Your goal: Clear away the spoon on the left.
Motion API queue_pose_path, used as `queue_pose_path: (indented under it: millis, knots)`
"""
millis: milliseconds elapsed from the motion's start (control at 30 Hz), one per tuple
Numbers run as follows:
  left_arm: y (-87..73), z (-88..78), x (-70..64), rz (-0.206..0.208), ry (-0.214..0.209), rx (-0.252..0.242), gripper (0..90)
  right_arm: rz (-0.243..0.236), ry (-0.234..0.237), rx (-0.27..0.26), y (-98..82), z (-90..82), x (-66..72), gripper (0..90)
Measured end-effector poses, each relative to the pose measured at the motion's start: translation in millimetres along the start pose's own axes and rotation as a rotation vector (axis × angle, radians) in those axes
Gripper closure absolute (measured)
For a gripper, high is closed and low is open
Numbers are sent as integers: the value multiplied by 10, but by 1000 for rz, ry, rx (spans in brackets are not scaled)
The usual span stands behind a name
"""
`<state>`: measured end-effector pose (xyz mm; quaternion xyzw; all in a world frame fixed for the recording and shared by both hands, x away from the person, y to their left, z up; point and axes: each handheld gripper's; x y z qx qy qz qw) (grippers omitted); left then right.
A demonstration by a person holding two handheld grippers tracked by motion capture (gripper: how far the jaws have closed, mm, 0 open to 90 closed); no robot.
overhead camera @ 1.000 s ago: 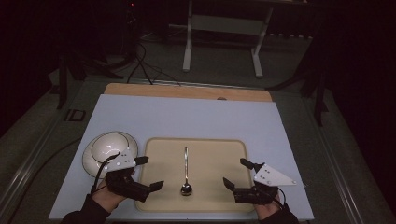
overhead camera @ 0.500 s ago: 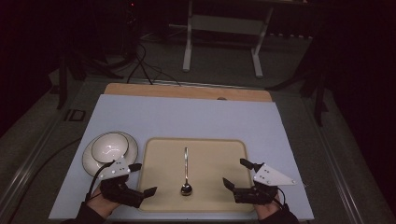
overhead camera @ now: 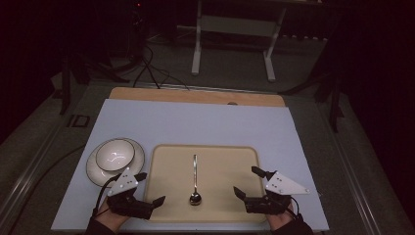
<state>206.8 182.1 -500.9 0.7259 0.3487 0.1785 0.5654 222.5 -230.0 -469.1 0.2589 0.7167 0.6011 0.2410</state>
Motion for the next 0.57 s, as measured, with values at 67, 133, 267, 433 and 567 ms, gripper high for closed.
queue_pose_path:
  millis: [67, 133, 267, 433, 567]
  knots:
    - [-5, 17, -4, -6, 17, 0, 12, -2, 4, 0, 0, 0, 3, 127]
    - [-11, 37, -12, 11, 34, 12, 12, 2, 5, 1, -3, 1, 1, 127]
    - [0, 39, -7, -2, 66, -15, 12, 9, 8, 2, -8, 2, -16, 127]
    - [2, 37, 15, -27, 67, -39, 12, 15, 8, 2, -11, 1, -29, 127]
    - [1, 29, 13, -23, 64, -55, 12, 18, 9, 4, -14, 3, -32, 127]
Point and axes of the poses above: each handheld gripper's, and its own axes: z roughly forward along the jaws, y roughly out of its top, x roughly to its left, and after that the axes turned 12 degrees about -x, right-handed
